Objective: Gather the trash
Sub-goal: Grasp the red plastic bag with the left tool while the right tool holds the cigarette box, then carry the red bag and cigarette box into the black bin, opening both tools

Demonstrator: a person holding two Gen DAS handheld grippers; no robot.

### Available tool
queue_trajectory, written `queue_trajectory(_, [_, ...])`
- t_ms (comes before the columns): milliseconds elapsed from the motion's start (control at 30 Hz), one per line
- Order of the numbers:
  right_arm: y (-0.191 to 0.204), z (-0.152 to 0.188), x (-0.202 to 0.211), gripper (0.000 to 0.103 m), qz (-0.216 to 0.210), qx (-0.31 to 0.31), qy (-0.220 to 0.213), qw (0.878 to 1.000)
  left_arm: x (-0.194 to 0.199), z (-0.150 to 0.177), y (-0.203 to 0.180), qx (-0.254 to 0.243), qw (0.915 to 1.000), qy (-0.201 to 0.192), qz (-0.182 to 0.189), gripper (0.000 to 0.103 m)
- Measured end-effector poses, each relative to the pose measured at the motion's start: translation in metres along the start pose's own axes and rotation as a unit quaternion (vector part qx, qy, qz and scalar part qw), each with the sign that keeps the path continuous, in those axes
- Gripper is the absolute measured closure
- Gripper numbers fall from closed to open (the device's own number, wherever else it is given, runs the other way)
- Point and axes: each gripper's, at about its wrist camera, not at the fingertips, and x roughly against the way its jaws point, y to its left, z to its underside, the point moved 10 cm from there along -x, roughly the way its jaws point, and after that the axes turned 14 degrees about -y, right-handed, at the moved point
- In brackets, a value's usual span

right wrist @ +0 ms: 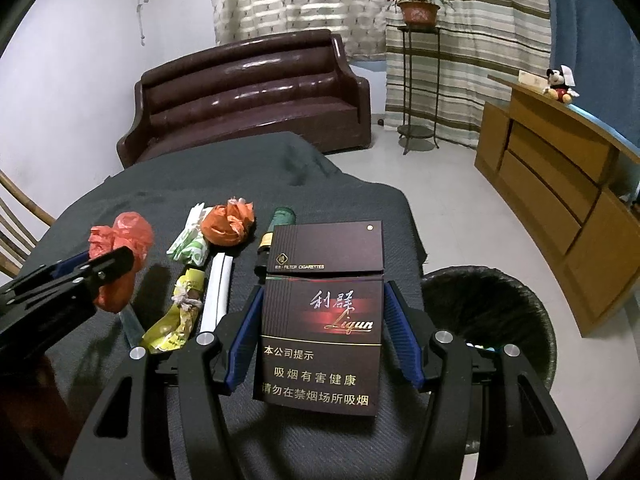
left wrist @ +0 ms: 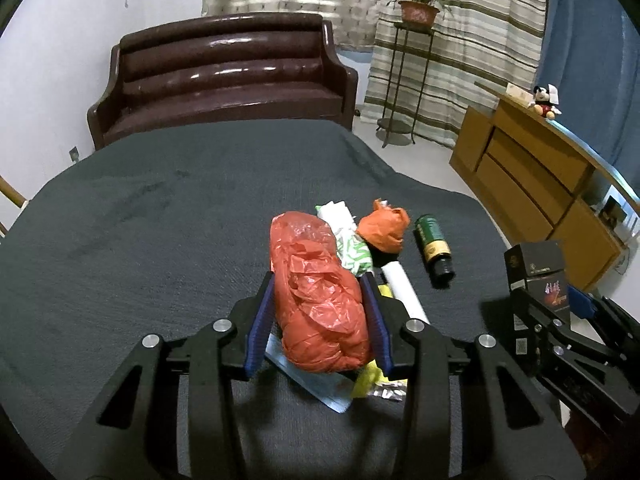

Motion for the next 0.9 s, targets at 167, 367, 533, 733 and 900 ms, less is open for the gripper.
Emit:
queue_trajectory(167, [-0.011, -0.001, 0.011, 0.045, 0.011, -0.002, -0.006, 1.0, 0.01, -0.001, -0.012, -0.007, 0.9999, -0.006, 0.01, 0.062])
queue_trajectory(367, [-0.034, -0.003, 0.022, 0.045, 0.033, -0.005, -0.013, 0.999, 0.018, -0.001, -0.037, -0.02, 0.9993, -0.012, 0.029, 0.062])
queue_trajectory(533, [-0.058, -0.003, 0.03, 0.045, 0.055, -0.009, -0.018, 0.998, 0.021, 0.002, -0.063, -0.034, 0.9982, -0.015, 0.048, 0.062])
queue_trajectory(733, [-0.087, -0.001, 0.04, 0.045, 0.083, -0.009, -0.024, 0.996, 0.022, 0.006, -0.097, -0.048, 0.9958, -0.016, 0.076, 0.062])
queue_trajectory(900, [-0.115, 0.001, 0.049, 0.045, 0.11, -0.014, -0.028, 0.993, 0.022, 0.008, -0.125, -0.06, 0.9935, -0.017, 0.095, 0.062])
